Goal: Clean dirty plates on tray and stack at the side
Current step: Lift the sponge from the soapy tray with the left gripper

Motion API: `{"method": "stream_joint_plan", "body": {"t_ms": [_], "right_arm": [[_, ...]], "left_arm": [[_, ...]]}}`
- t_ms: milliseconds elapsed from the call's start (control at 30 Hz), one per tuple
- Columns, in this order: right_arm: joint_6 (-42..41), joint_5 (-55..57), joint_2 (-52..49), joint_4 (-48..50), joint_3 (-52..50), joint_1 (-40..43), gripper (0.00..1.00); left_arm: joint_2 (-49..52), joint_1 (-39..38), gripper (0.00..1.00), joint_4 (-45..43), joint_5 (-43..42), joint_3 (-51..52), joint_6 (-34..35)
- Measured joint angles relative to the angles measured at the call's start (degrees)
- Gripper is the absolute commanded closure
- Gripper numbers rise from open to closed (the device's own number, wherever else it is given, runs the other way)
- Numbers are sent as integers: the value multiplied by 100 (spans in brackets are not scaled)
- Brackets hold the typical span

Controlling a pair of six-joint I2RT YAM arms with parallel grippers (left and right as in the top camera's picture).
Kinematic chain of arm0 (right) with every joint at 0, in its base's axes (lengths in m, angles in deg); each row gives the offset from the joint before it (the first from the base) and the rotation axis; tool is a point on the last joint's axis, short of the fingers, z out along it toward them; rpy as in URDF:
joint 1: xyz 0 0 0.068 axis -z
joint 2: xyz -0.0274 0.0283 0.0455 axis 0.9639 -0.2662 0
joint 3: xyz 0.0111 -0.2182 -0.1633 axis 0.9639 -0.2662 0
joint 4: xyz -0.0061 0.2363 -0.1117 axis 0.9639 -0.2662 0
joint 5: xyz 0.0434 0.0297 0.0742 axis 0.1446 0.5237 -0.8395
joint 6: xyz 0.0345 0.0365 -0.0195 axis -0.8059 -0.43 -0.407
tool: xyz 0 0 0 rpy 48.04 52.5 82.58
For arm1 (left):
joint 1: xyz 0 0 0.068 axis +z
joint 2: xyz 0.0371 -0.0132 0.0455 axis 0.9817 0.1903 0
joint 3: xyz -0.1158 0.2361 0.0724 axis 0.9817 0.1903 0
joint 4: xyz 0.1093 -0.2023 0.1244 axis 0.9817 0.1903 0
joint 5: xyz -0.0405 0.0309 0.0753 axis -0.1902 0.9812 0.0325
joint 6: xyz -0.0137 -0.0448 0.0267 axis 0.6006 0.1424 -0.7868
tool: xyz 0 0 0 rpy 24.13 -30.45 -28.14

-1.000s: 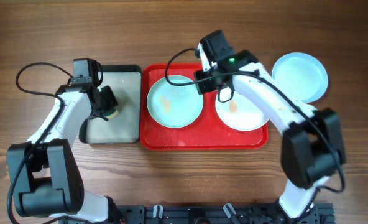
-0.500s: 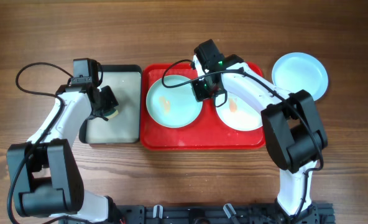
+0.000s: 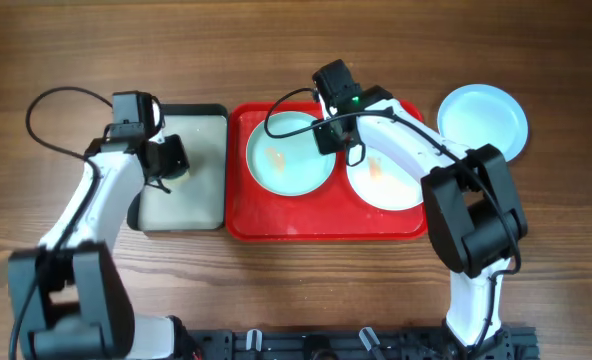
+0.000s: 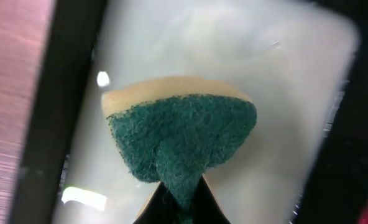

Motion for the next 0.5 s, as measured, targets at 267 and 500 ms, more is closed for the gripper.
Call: {"method": "stream_joint_plan", "body": {"t_ms": [267, 500], "right_arm": [[-9, -1163, 0, -2, 0, 337, 95], [-44, -1482, 0, -105, 0, 505, 96]], "left_arm": [[-1130, -157, 96, -4, -192, 2, -455], [-1130, -570, 96, -251, -101, 2, -516]]}}
